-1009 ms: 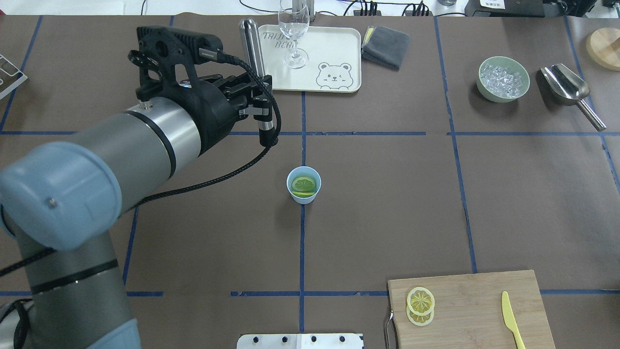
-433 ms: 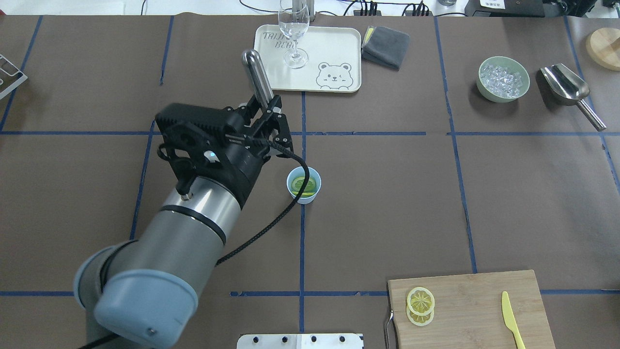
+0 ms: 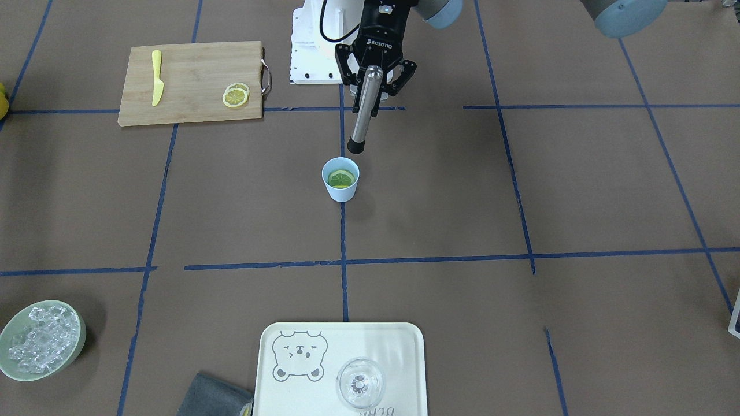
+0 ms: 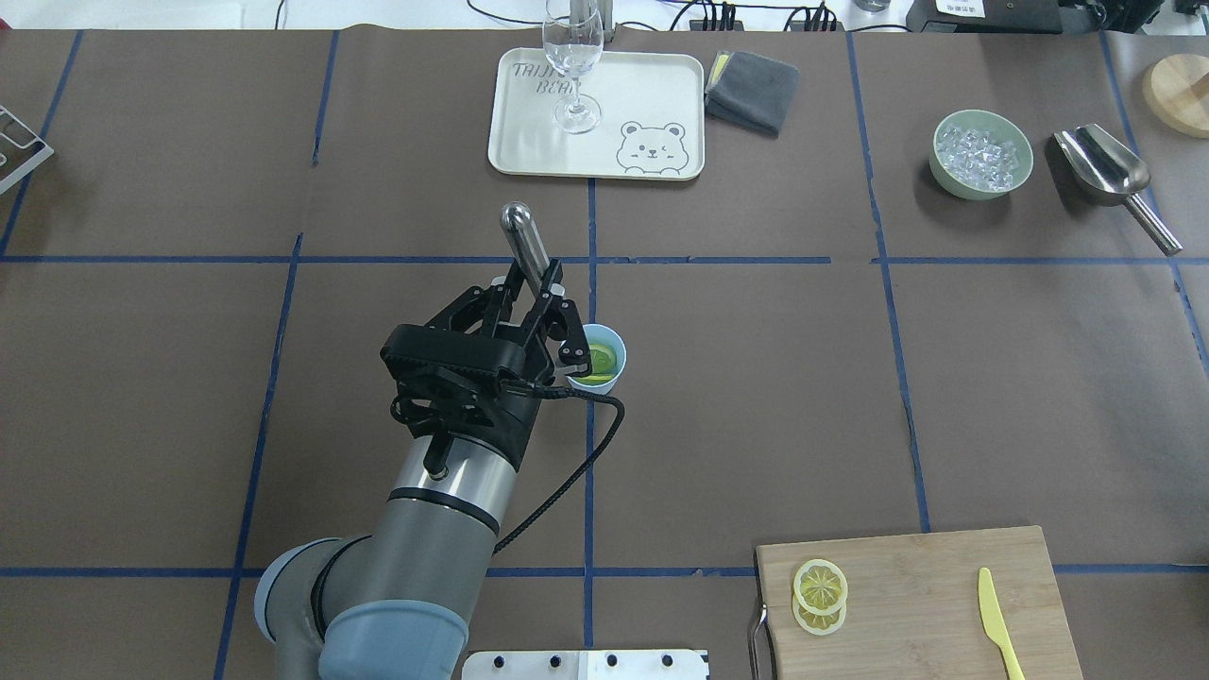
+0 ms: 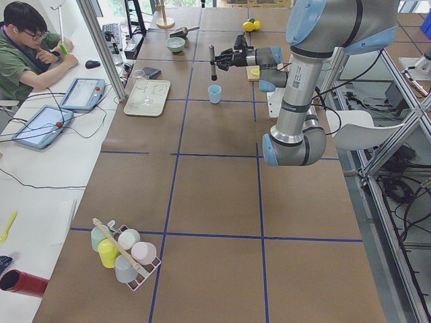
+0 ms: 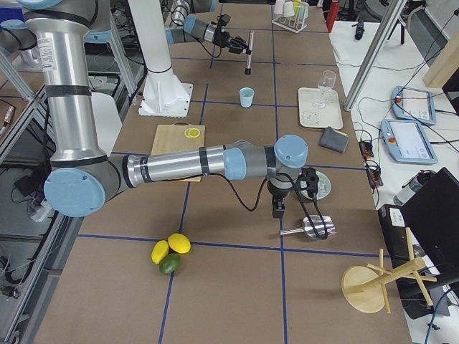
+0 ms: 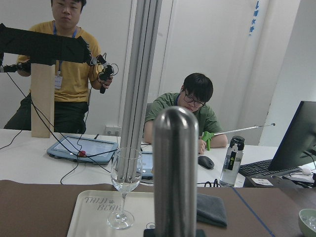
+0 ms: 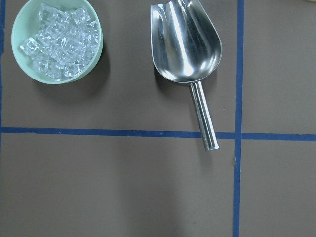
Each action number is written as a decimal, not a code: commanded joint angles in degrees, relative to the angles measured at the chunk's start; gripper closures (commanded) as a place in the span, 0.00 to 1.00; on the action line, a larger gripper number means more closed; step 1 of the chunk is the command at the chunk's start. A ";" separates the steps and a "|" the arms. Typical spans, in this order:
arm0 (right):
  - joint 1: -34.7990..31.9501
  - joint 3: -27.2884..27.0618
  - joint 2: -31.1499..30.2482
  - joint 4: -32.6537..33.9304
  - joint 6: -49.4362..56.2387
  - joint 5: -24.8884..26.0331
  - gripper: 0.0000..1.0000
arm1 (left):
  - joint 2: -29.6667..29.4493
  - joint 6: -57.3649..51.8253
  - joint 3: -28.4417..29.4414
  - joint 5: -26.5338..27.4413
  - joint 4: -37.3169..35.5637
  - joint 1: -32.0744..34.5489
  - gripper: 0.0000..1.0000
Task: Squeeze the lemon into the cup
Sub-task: 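Press the muddler down into the cup onto the lemon slice with the left gripper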
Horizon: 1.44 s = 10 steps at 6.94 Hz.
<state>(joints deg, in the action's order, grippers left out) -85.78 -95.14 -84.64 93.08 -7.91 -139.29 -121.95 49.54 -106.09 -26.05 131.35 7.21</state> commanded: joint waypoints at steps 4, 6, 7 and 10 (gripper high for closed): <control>-0.01 0.39 0.00 0.00 0.00 -0.02 0.00 | -3.38 -4.28 8.60 -2.33 7.86 -0.36 1.00; -0.01 0.39 0.00 0.00 0.00 -0.02 0.00 | -3.46 -4.28 10.45 -2.34 7.87 -0.10 1.00; -0.01 0.31 0.00 0.00 0.00 -0.02 0.00 | -3.47 -4.28 11.33 -2.34 7.95 -0.10 1.00; -0.01 0.39 0.00 0.09 0.00 0.07 0.00 | -4.70 -4.19 17.30 -2.34 12.08 0.08 1.00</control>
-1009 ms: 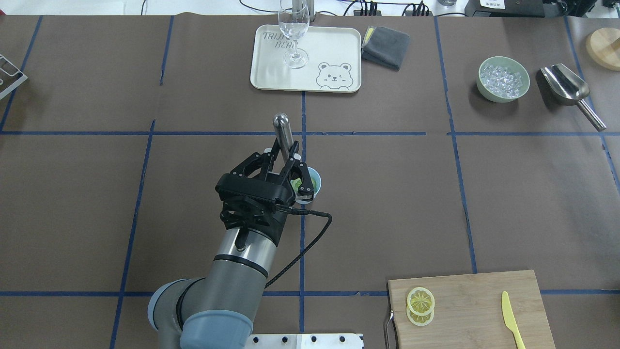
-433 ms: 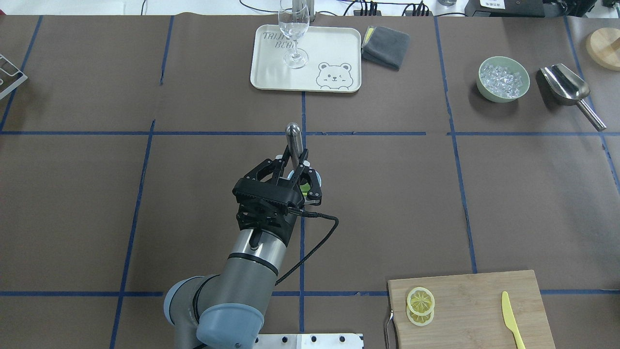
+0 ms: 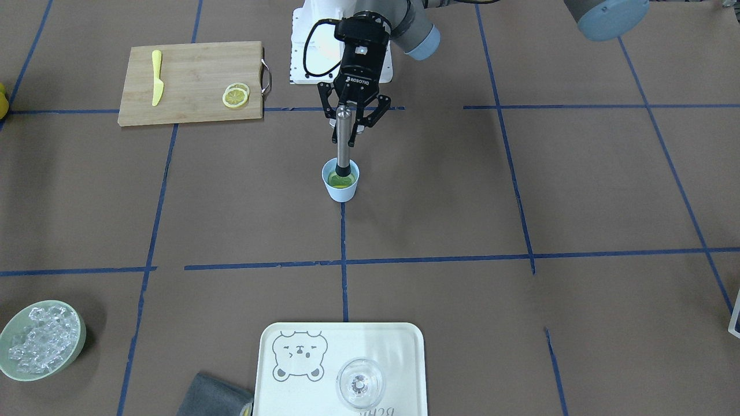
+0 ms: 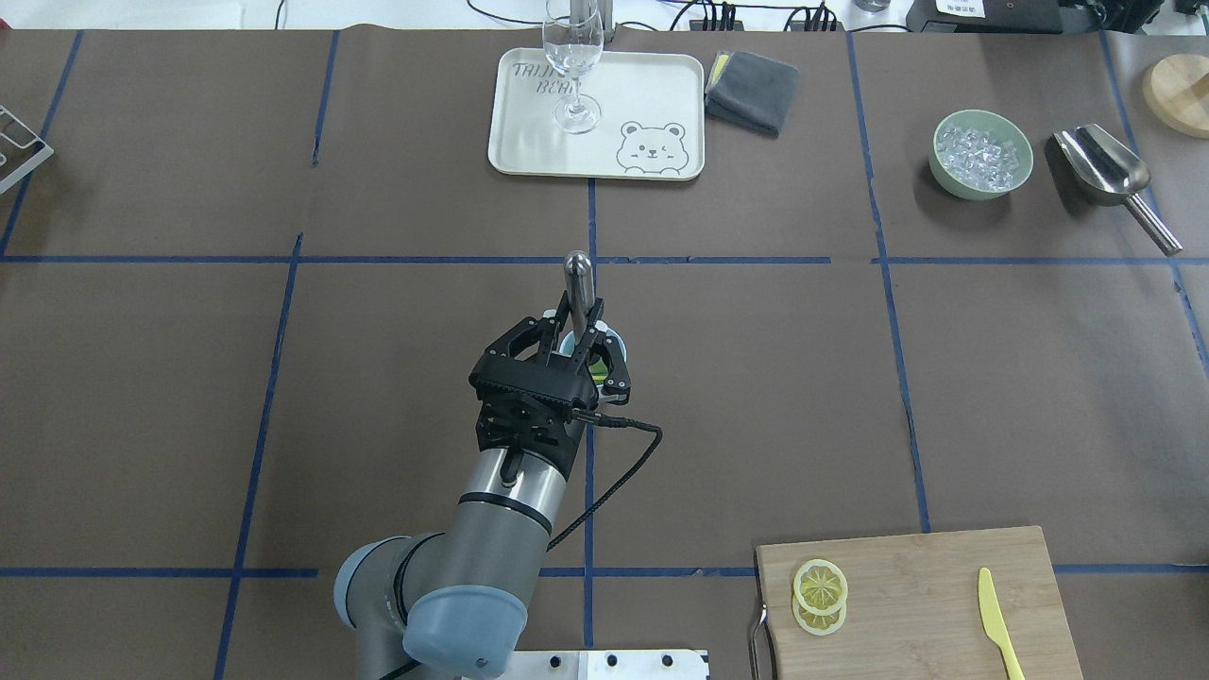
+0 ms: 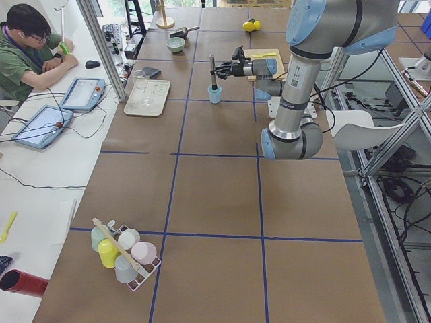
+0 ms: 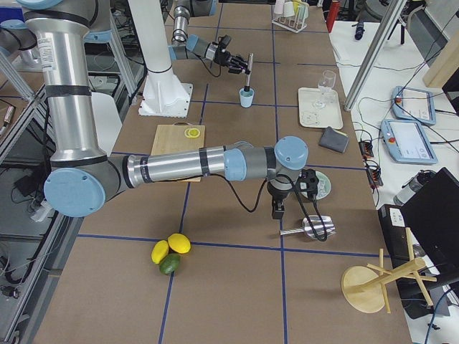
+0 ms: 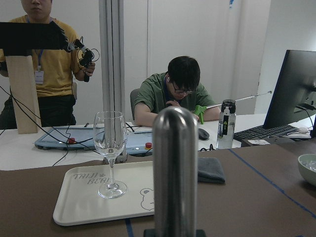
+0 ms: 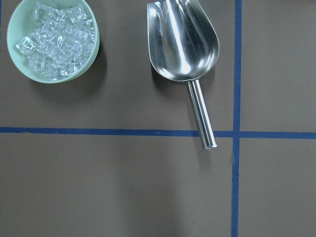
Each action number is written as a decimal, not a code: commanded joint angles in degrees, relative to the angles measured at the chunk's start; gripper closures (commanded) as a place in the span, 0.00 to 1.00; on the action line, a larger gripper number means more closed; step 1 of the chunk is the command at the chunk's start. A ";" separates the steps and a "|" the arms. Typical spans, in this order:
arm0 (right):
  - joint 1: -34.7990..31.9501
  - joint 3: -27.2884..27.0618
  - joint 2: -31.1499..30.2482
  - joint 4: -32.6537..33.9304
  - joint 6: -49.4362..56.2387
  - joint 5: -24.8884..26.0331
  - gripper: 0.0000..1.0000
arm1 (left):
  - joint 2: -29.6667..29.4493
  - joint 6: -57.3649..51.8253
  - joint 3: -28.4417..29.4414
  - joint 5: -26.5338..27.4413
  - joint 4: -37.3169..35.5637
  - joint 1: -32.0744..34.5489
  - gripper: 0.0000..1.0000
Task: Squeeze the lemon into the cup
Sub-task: 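Press the muddler down into the cup onto the lemon slice with the left gripper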
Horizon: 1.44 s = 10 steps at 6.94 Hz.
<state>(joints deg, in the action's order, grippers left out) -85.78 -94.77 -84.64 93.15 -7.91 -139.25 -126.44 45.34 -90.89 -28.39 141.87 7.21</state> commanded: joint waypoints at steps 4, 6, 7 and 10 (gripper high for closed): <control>0.00 0.02 0.00 0.01 0.00 -0.06 0.00 | -1.35 0.01 5.45 -0.52 1.56 0.17 1.00; 0.00 0.02 0.00 0.01 0.00 0.03 0.00 | -1.44 0.01 5.55 -0.97 1.65 0.17 1.00; 0.00 0.02 0.00 -0.08 0.00 0.20 0.00 | -1.44 0.01 5.37 -1.05 1.65 0.17 1.00; 0.00 -0.07 0.00 -0.08 0.00 0.21 0.00 | -0.92 -4.86 -2.67 -12.15 2.00 4.54 1.00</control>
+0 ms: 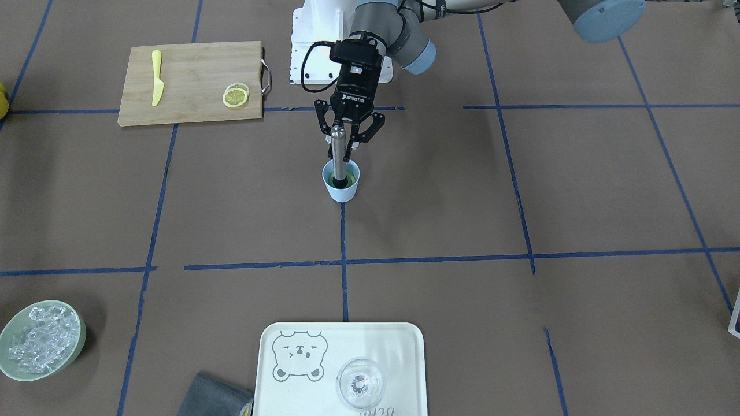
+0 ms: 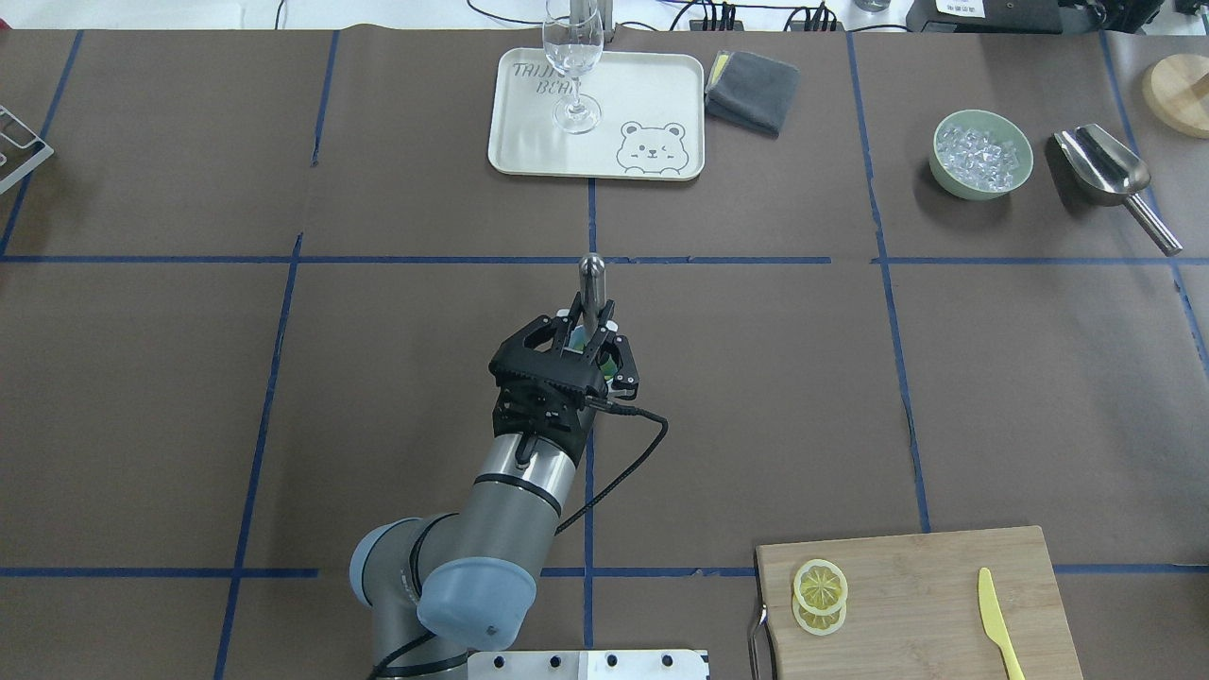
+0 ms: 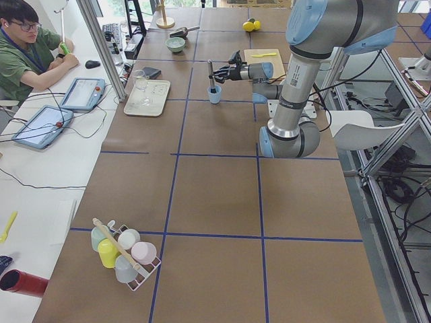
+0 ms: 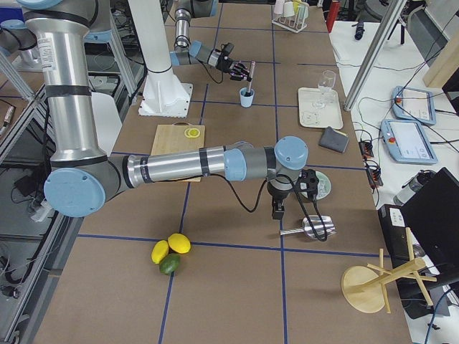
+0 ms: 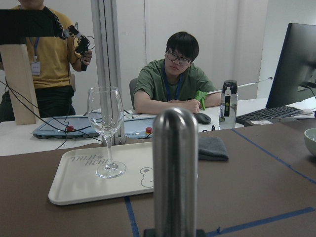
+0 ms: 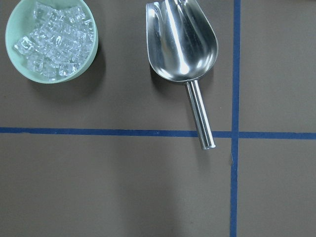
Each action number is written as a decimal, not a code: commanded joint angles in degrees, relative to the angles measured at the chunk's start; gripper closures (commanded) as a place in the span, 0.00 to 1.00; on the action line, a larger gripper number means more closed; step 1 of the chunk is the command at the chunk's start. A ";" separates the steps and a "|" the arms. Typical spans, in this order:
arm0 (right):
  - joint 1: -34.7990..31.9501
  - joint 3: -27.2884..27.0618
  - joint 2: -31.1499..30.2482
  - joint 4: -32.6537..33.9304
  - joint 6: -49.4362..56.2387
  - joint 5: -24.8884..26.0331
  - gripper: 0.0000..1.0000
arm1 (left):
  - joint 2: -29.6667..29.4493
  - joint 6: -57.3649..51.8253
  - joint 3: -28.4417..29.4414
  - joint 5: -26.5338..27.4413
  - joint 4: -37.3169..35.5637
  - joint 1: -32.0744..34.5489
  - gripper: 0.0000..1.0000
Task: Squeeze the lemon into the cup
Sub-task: 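Press the muddler down into the cup onto the lemon slice with the left gripper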
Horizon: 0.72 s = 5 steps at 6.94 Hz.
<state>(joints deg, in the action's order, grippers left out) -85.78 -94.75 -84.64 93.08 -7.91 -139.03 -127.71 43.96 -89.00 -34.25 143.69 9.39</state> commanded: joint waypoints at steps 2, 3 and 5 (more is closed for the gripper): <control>0.00 -0.17 0.00 0.00 0.00 -0.10 0.00 | 1.06 -12.04 -10.91 -11.17 2.81 4.13 1.00; 0.00 -0.08 0.09 0.00 0.00 -0.02 0.00 | 2.80 -12.15 -13.45 -14.32 2.82 6.14 1.00; 0.00 -0.08 0.00 0.00 0.00 -0.10 0.00 | 9.90 -12.06 -19.08 -29.04 2.73 11.93 1.00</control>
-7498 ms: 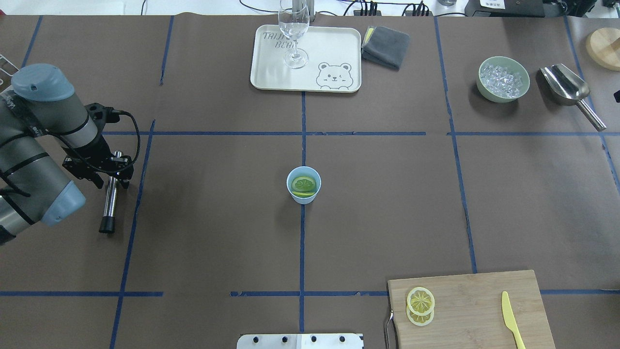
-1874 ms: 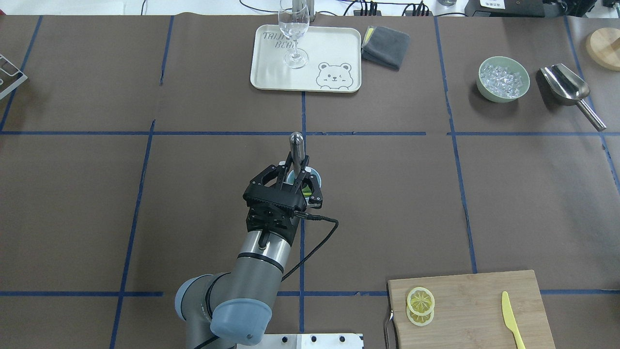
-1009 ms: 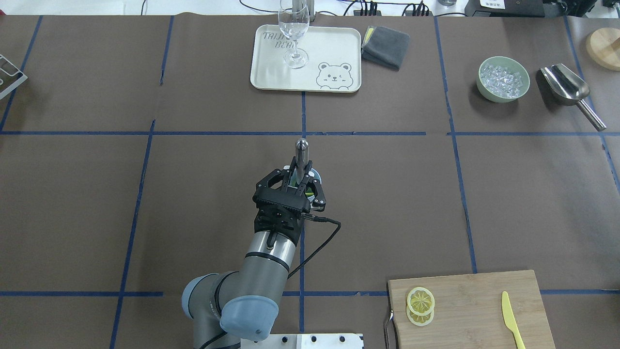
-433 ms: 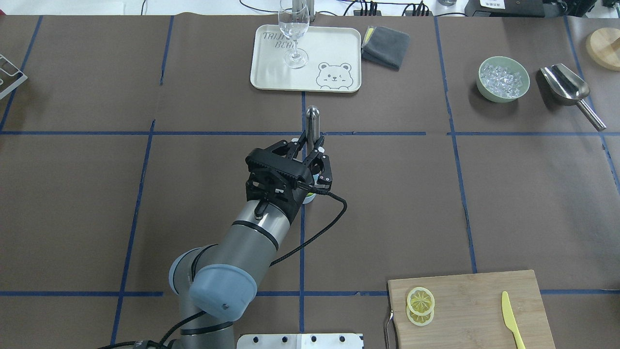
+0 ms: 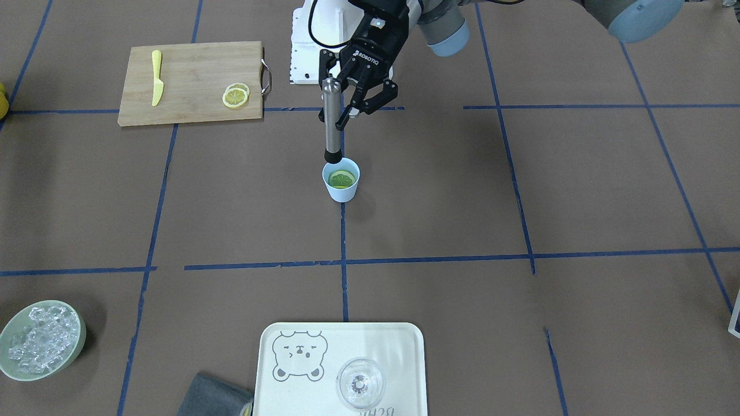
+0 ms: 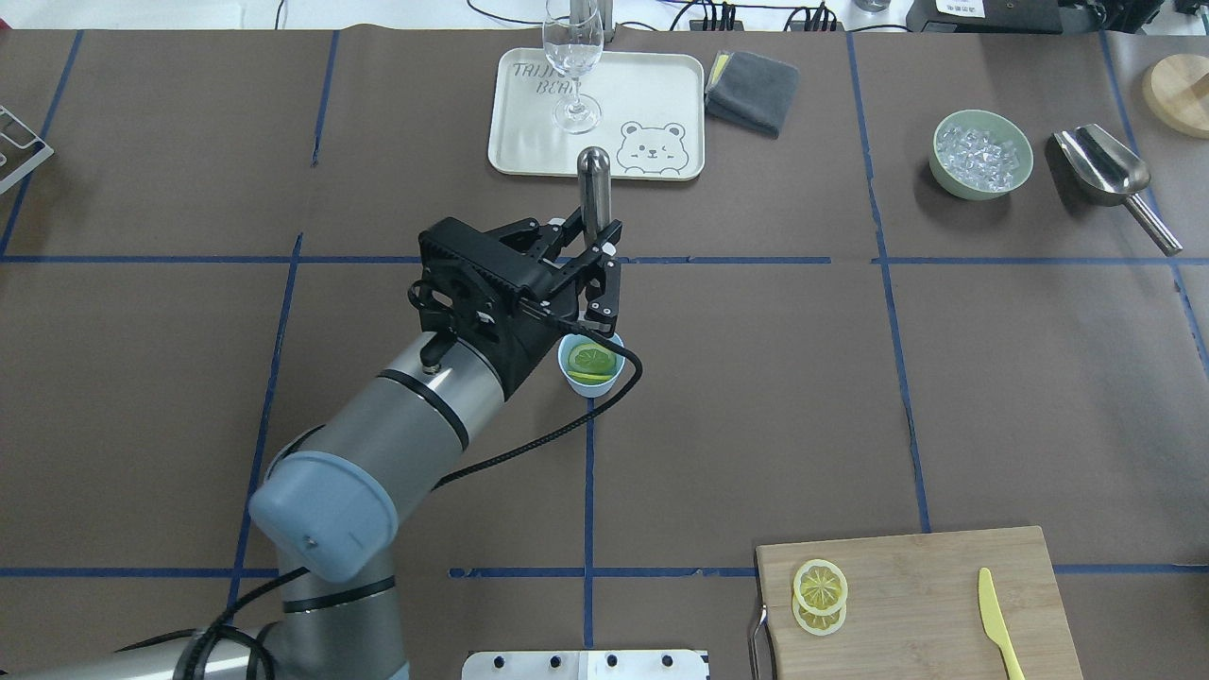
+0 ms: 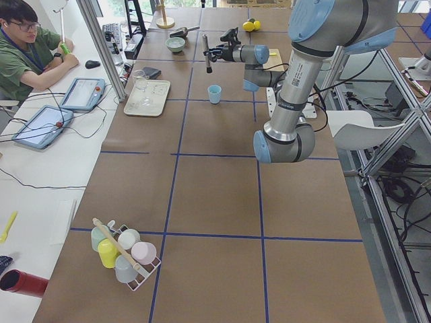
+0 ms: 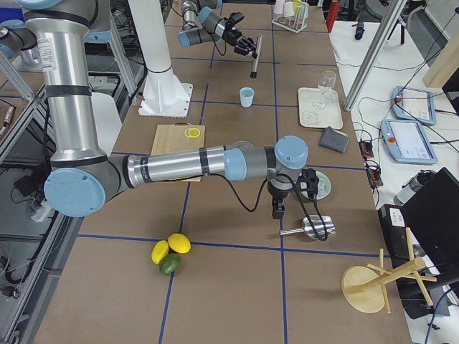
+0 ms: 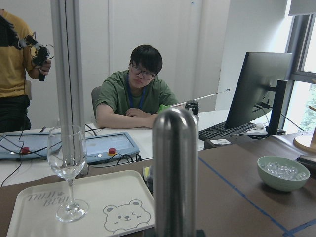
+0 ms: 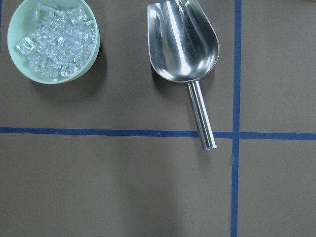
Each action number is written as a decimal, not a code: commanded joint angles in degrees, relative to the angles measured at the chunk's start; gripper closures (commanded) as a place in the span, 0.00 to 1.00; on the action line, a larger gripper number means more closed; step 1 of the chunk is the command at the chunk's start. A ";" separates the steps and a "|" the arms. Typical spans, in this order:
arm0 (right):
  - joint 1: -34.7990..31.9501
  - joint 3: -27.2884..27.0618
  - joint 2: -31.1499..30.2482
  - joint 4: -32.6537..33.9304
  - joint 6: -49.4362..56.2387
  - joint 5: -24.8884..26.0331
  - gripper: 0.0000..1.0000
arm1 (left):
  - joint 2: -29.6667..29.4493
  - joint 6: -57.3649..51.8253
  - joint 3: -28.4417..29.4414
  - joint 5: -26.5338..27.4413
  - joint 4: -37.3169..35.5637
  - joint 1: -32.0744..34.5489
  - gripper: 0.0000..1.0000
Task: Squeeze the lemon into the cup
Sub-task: 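Lift the muddler out of the cup and carry it back with the left gripper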
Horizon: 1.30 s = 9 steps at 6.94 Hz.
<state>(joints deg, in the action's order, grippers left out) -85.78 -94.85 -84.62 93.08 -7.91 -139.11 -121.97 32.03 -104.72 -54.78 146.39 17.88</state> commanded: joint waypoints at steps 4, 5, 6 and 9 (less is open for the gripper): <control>0.00 -0.51 -0.55 0.00 0.00 -0.02 0.00 | 12.45 17.38 -6.72 -65.08 -13.60 27.22 1.00; 0.00 -0.86 -0.64 -0.18 0.00 -0.02 0.00 | 13.68 20.76 -6.38 -79.37 -20.90 36.17 1.00; 0.00 -1.13 -0.72 -0.18 -0.09 -0.02 0.00 | 16.56 20.79 -6.90 -79.95 -22.97 39.74 1.00; -0.18 -3.49 -2.21 -0.18 -0.26 0.24 0.00 | 28.43 20.53 -4.46 -79.52 -24.22 40.04 1.00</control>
<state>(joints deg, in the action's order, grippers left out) -85.90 -97.21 -86.09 92.90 -8.08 -139.03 -97.23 52.67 -110.58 -134.28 123.13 57.69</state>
